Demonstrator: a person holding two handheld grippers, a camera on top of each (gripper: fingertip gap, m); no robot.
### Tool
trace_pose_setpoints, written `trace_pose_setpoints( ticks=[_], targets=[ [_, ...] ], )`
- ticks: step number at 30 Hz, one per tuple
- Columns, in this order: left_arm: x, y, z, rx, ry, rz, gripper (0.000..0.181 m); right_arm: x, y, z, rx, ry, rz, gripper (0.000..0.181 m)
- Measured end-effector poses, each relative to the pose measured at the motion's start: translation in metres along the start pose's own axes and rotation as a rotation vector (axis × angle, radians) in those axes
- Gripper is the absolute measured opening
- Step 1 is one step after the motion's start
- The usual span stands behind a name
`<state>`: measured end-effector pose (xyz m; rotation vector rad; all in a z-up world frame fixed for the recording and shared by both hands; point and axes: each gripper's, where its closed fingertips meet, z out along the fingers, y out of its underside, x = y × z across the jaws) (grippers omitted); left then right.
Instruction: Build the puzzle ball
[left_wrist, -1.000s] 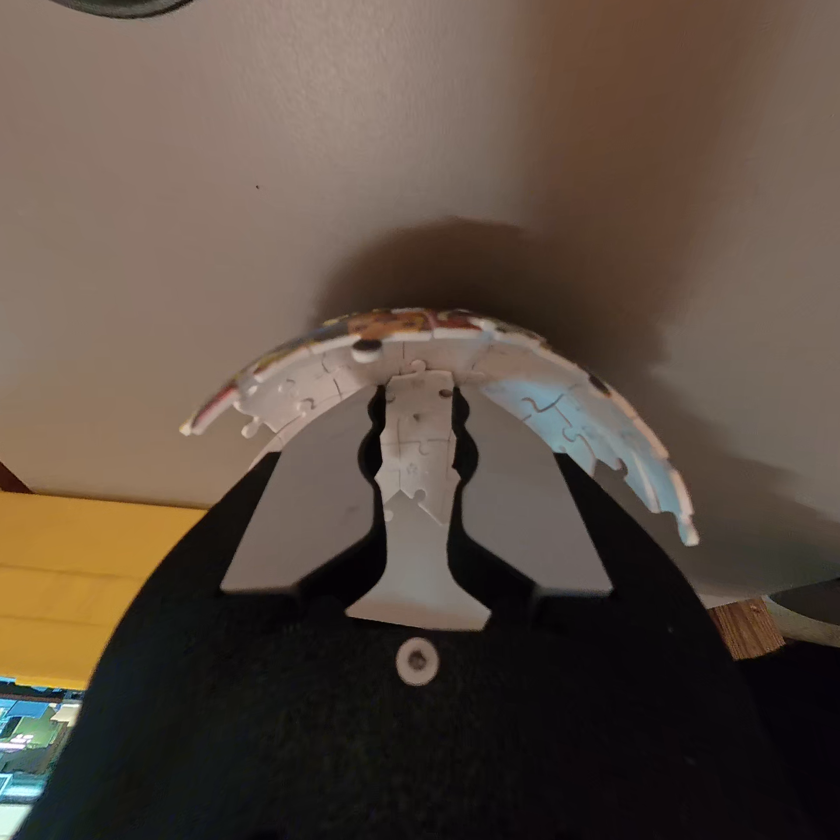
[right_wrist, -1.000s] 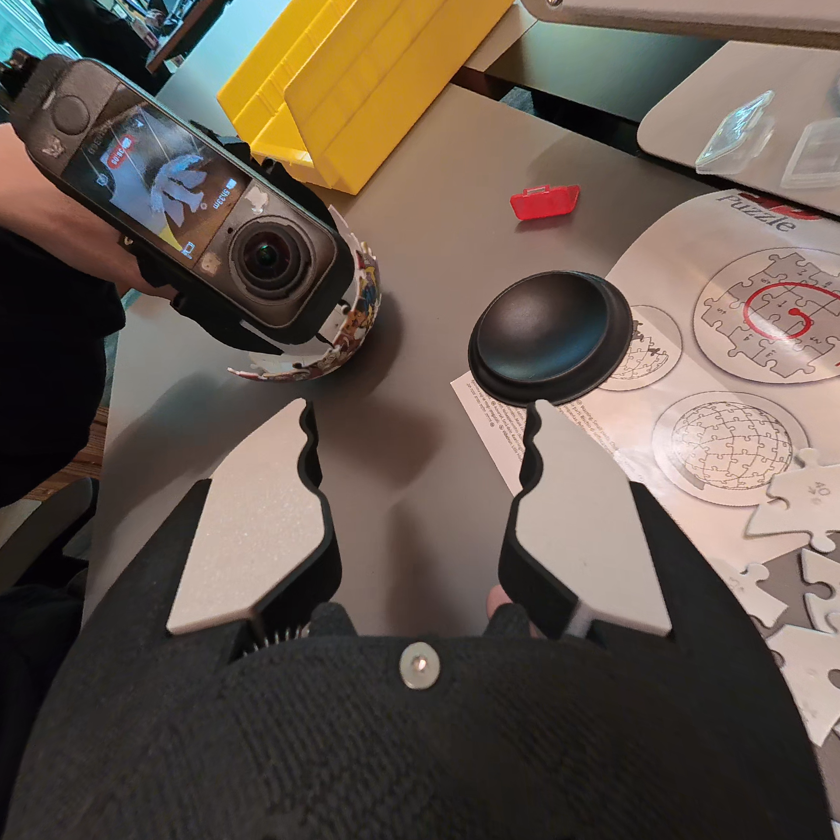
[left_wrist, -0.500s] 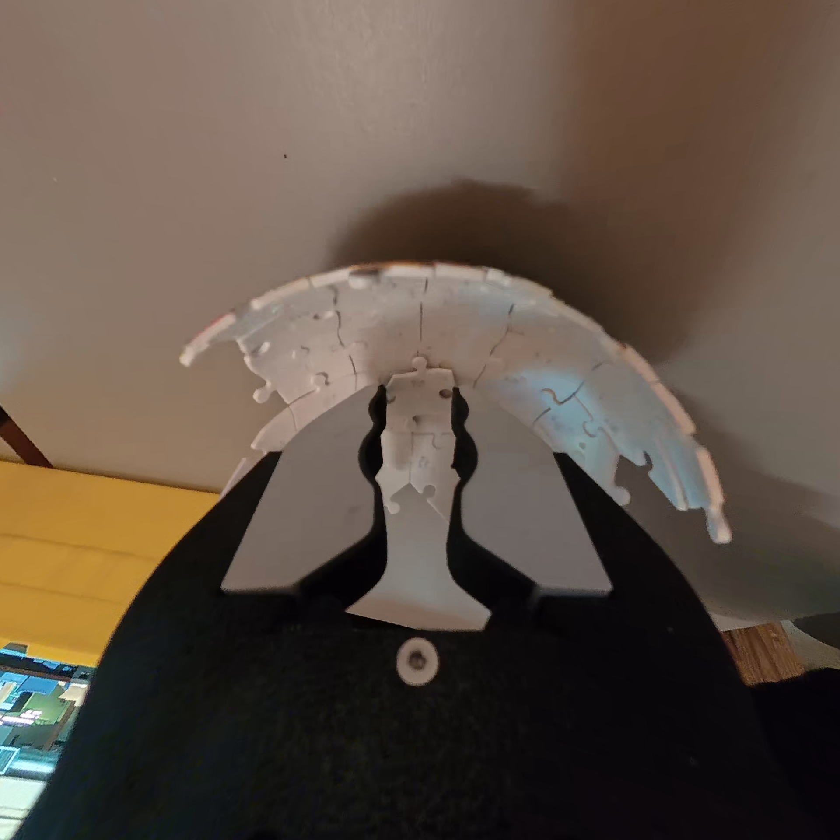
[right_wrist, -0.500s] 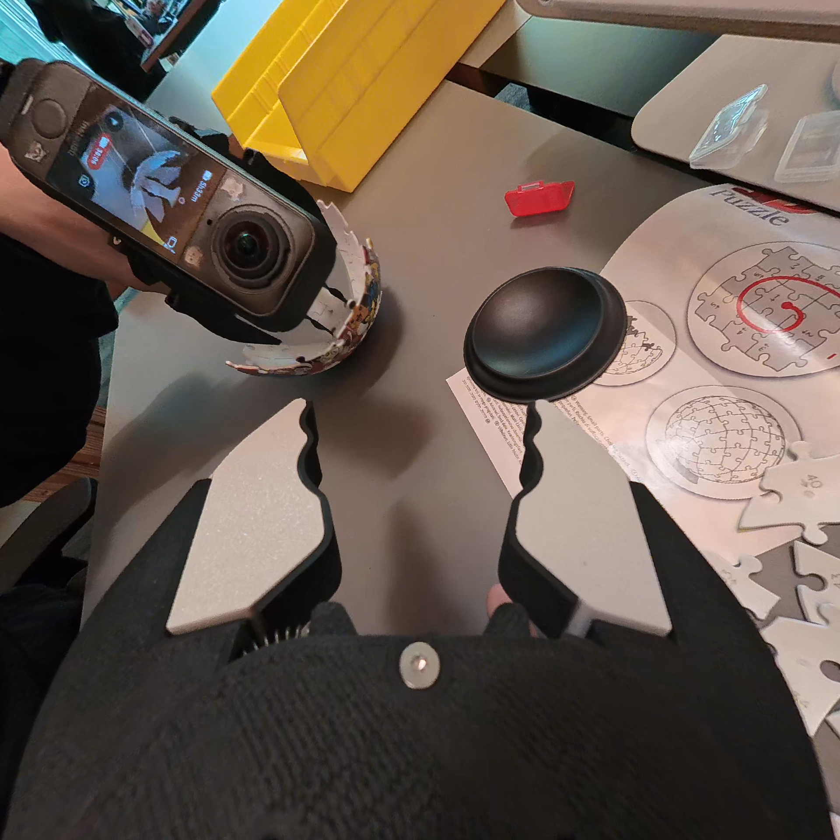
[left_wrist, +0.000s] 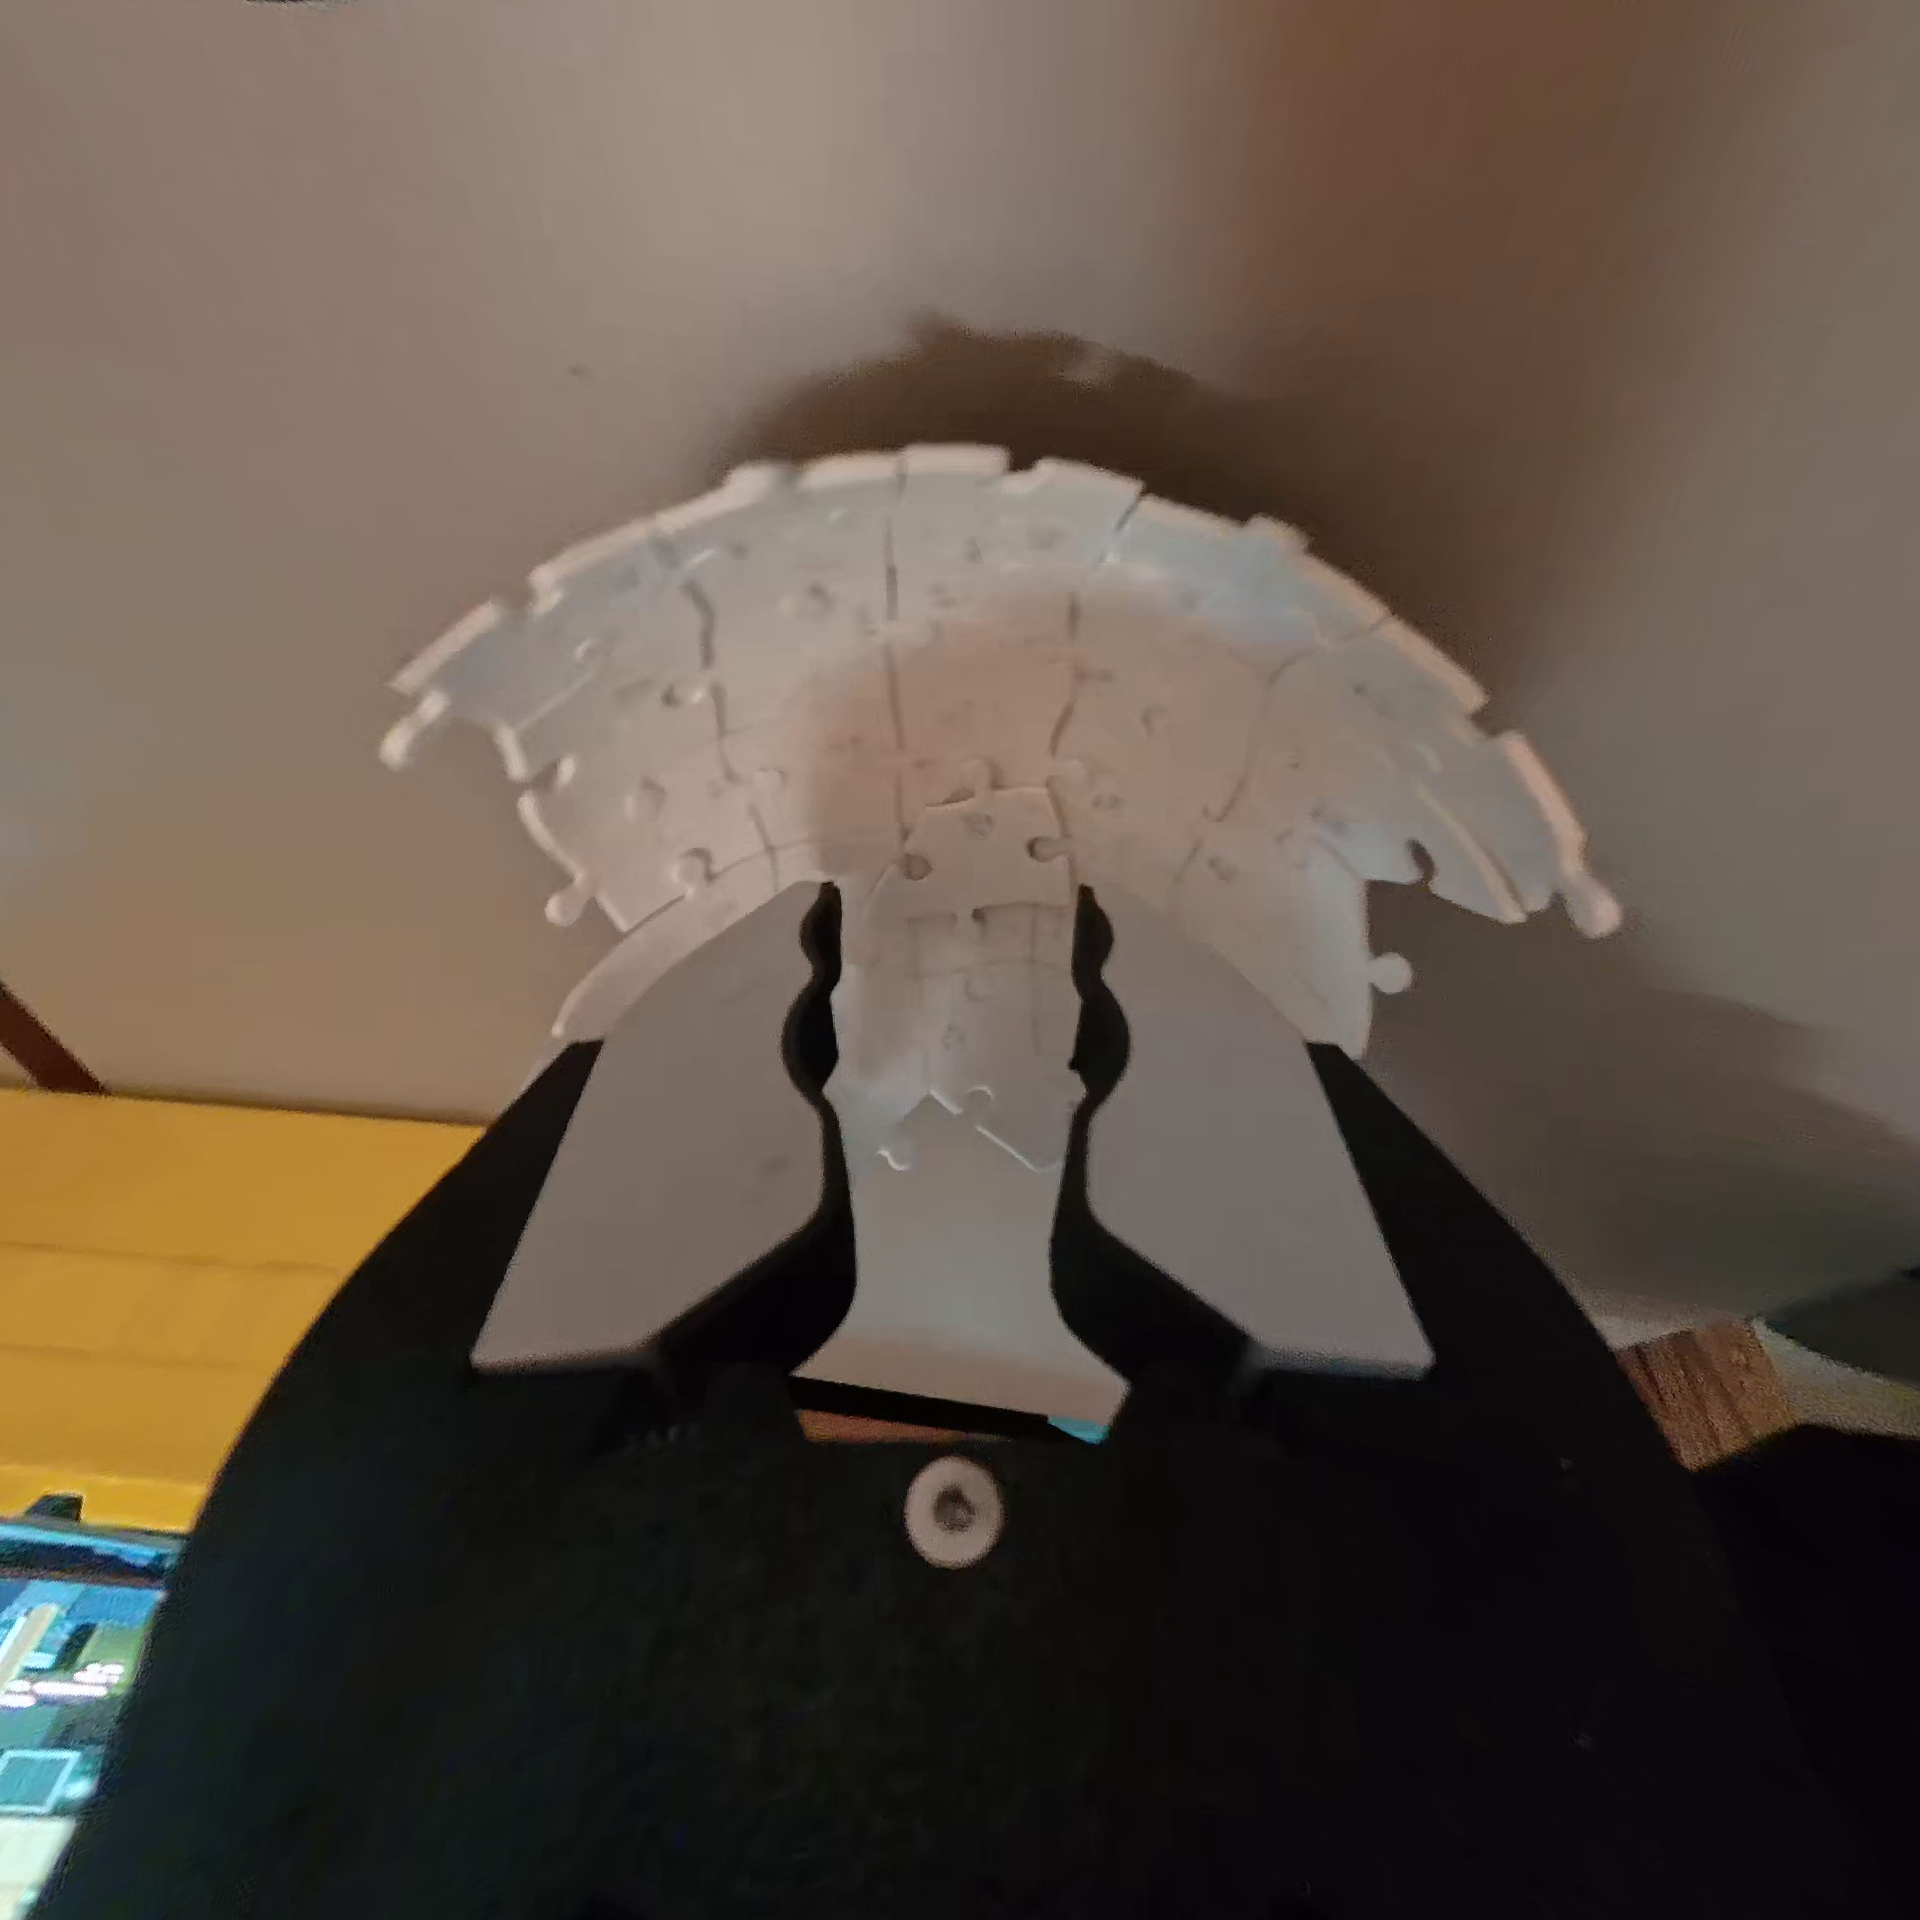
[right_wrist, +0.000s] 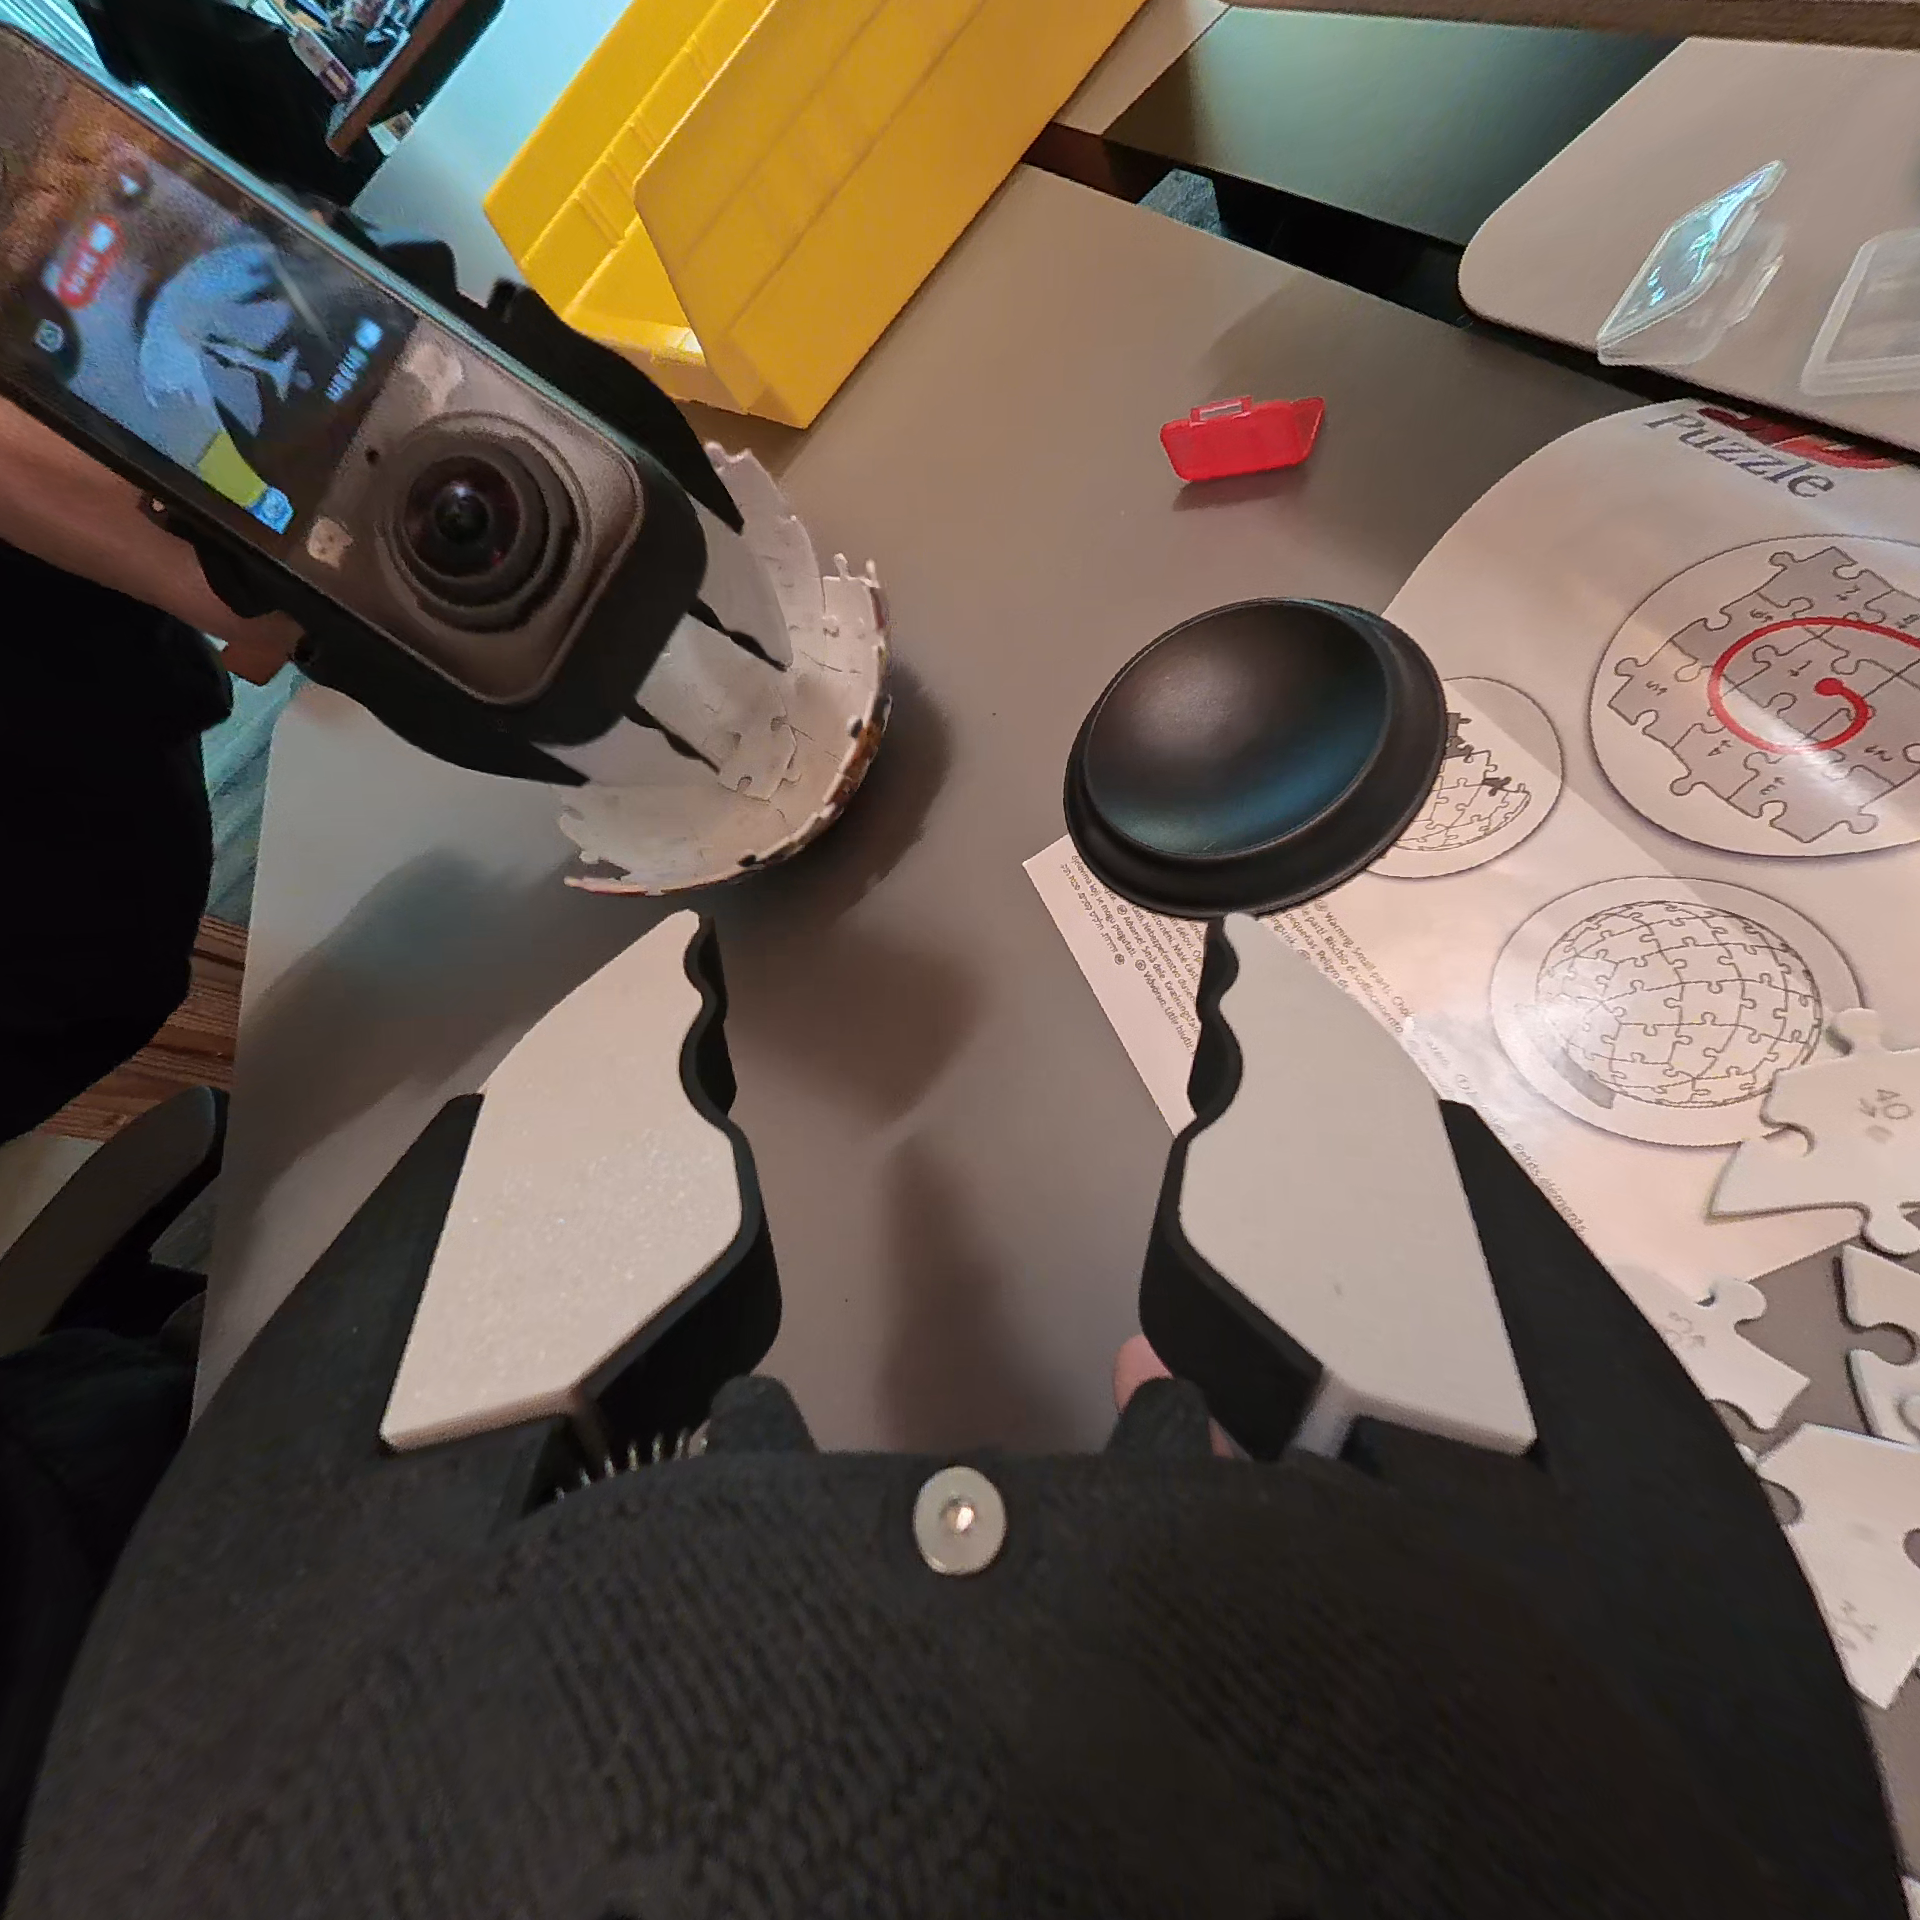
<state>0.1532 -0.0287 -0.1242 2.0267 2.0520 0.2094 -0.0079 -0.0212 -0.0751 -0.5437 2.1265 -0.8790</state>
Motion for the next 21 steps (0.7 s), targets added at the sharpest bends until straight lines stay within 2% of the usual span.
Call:
trace_pose_setpoints(
  ticks=[5,21],
  targets=[
    [0.011,-0.002,0.008,-0.039,0.073,0.057,0.043,0.000,0.000,0.000,-0.001,-0.002,0.000,0.087],
    [0.008,0.003,0.012,-0.078,0.050,0.087,0.030,0.001,0.001,0.001,-0.001,-0.007,0.010,0.087]
  ],
)
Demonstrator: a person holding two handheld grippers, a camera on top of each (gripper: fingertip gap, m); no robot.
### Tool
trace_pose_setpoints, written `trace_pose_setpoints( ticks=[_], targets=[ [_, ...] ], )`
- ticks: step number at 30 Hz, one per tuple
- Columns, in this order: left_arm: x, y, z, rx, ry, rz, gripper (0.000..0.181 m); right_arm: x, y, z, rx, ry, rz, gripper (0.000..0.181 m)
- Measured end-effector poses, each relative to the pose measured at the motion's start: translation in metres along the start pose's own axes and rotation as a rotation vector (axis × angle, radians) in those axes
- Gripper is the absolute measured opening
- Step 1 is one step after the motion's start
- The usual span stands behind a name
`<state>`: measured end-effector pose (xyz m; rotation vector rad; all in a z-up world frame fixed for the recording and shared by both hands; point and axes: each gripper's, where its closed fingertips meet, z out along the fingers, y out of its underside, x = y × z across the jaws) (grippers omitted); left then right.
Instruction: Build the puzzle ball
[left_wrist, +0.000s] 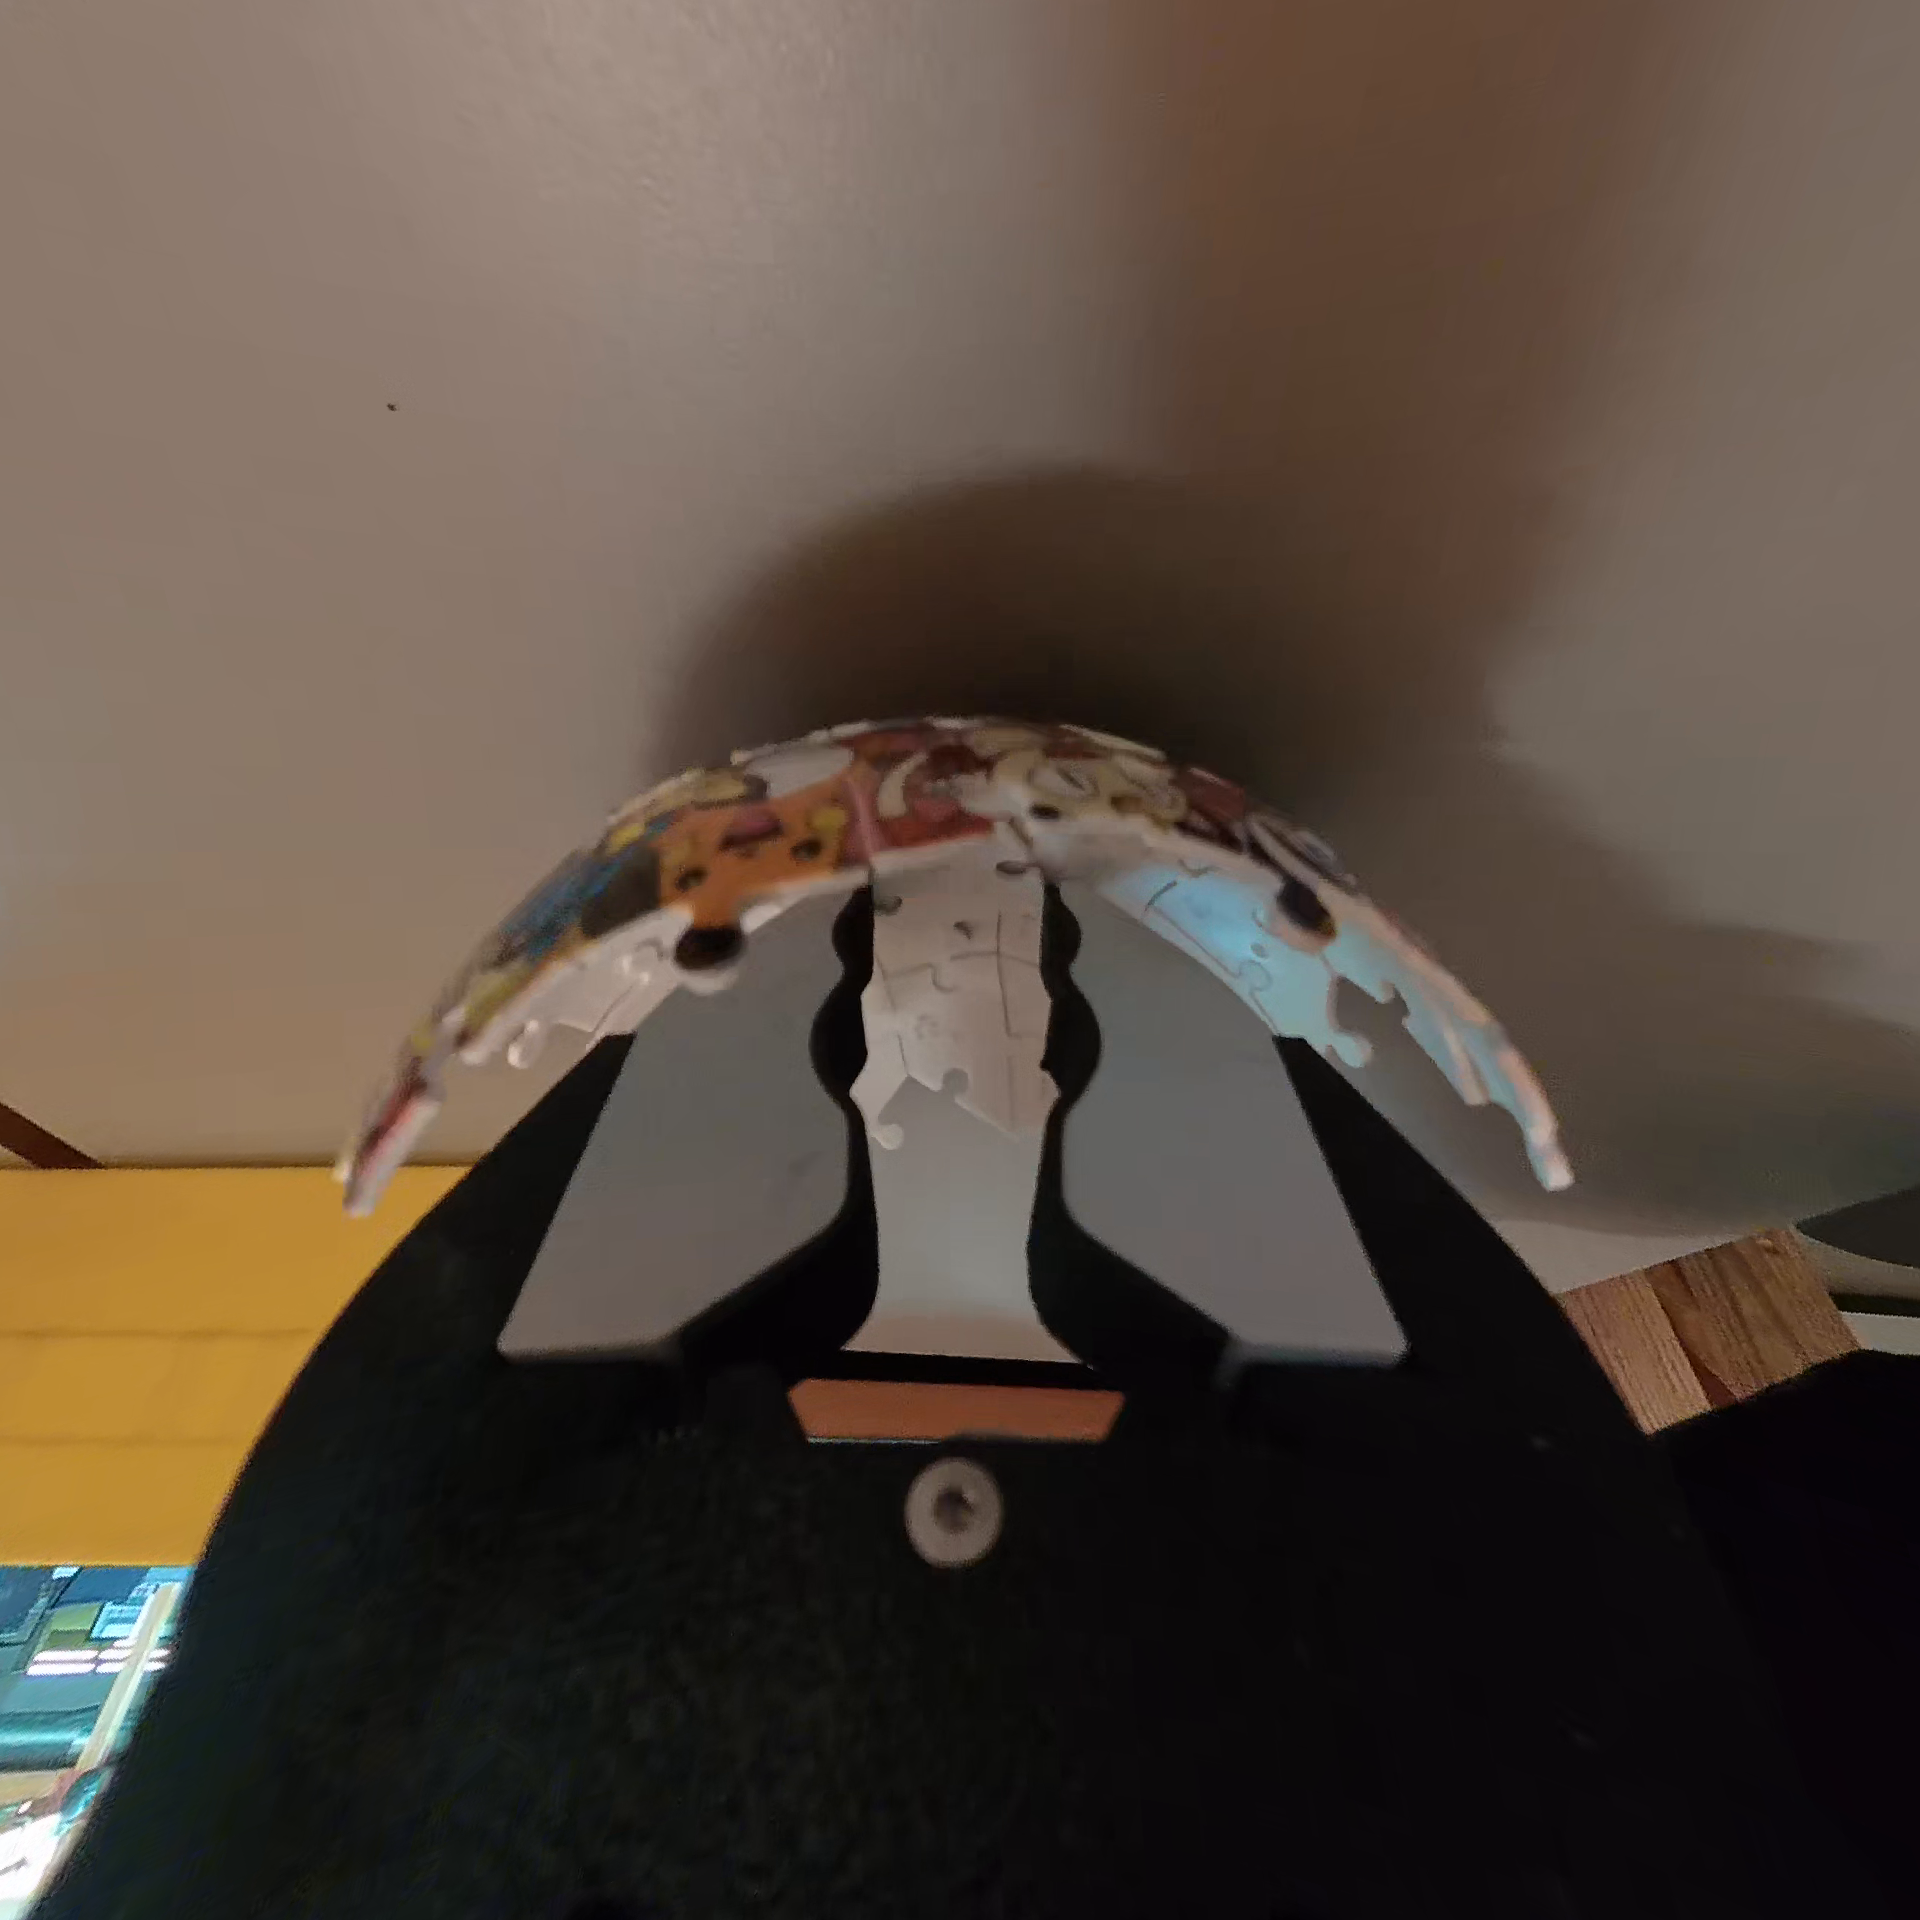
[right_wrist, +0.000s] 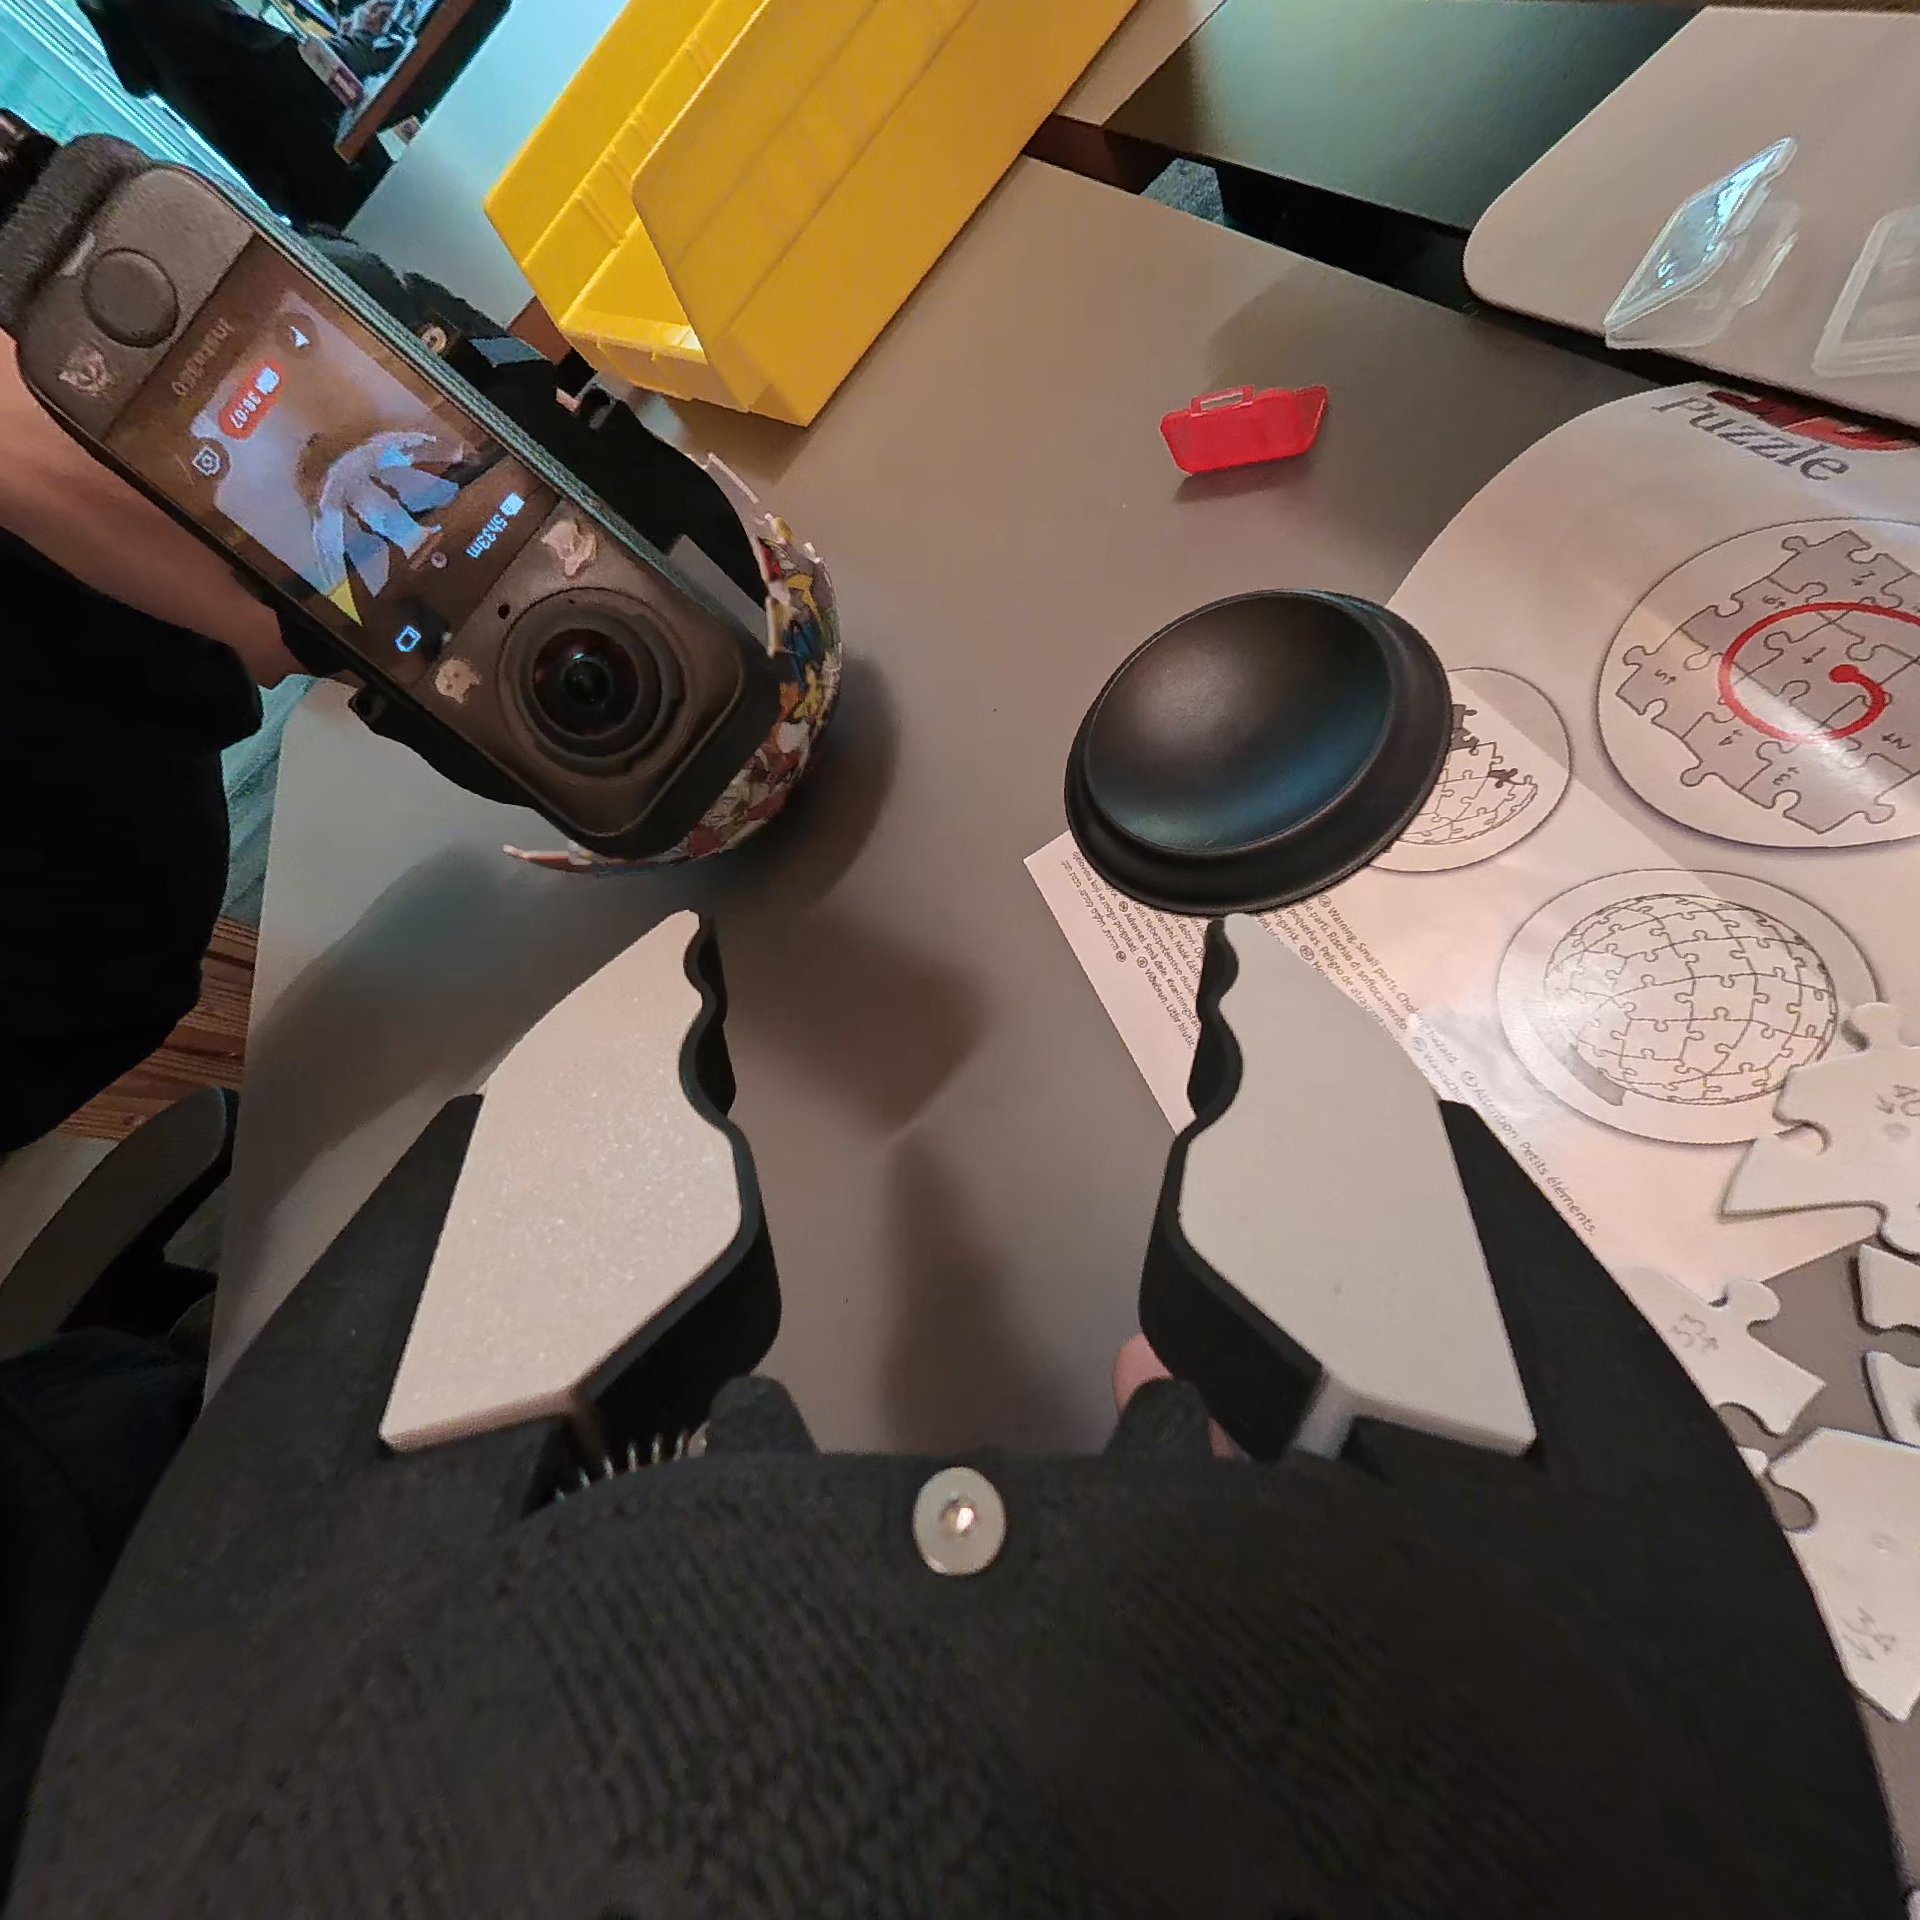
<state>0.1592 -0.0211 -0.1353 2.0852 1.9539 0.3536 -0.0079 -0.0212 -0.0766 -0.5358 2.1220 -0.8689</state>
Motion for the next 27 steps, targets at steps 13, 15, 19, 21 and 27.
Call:
trace_pose_setpoints(
  ticks=[13,15,19,21,27],
  targets=[
    [-0.009,0.002,-0.009,0.020,-0.068,-0.038,0.020,0.001,0.001,0.000,-0.003,-0.001,0.007,0.088],
    [-0.010,0.003,-0.016,0.032,-0.086,-0.061,0.020,0.002,0.001,-0.001,-0.001,0.000,0.011,0.088],
    [-0.012,0.006,-0.031,0.081,-0.120,-0.139,0.022,0.003,0.002,0.000,-0.004,-0.001,0.014,0.088],
    [-0.013,0.006,-0.036,0.122,-0.118,-0.238,0.023,0.002,0.002,0.001,-0.007,-0.001,0.013,0.088],
    [-0.004,0.006,-0.033,0.175,-0.049,-0.507,0.040,0.000,0.002,0.002,-0.008,-0.006,0.012,0.087]
  ],
)
